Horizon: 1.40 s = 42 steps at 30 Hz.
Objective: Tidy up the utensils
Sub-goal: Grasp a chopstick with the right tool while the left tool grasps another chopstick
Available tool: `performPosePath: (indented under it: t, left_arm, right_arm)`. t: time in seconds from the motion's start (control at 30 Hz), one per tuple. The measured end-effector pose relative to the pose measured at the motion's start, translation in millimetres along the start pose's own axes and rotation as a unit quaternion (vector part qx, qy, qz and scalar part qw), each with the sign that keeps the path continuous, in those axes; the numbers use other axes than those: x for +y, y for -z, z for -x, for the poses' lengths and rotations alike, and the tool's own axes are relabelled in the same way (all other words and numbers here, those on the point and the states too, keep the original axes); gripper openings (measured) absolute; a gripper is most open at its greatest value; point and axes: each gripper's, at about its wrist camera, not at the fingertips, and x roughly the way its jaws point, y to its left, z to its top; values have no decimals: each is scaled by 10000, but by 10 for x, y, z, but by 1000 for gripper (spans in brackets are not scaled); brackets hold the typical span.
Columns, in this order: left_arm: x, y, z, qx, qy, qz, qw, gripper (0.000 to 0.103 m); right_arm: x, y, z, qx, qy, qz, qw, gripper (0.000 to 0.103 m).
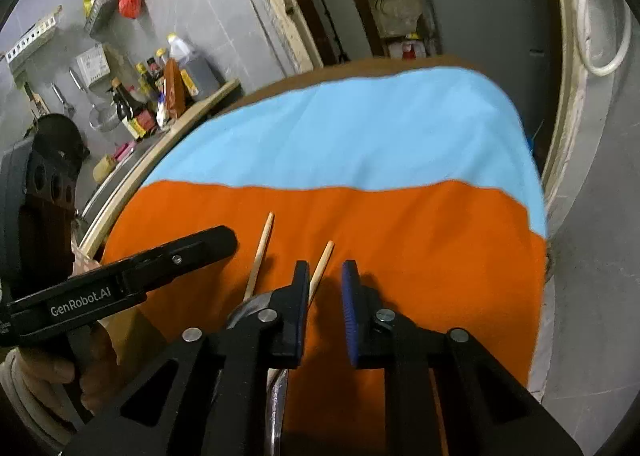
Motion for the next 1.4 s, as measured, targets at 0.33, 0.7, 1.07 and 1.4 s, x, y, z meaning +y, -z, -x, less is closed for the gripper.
performPosePath:
  t: [0.33, 0.7, 1.07, 1.4]
  left_arm:
    - [52, 52, -199, 540, 201, 229, 9981, 10]
    - [81, -122, -378, 1113, 318, 556, 9917, 10]
    - [27, -140, -266, 1061, -182, 263, 9938, 9]
    - [384, -65, 2, 1066, -289, 585, 9922, 9]
  right_arm:
    - [-56, 89, -135, 295, -338, -180, 9988, 13]
    - [-94, 106, -111, 388, -408, -249, 9981, 13]
    - [7, 124, -54, 485, -323, -152, 9982, 13]
    - [41, 17, -156, 721, -257, -151, 9969, 13]
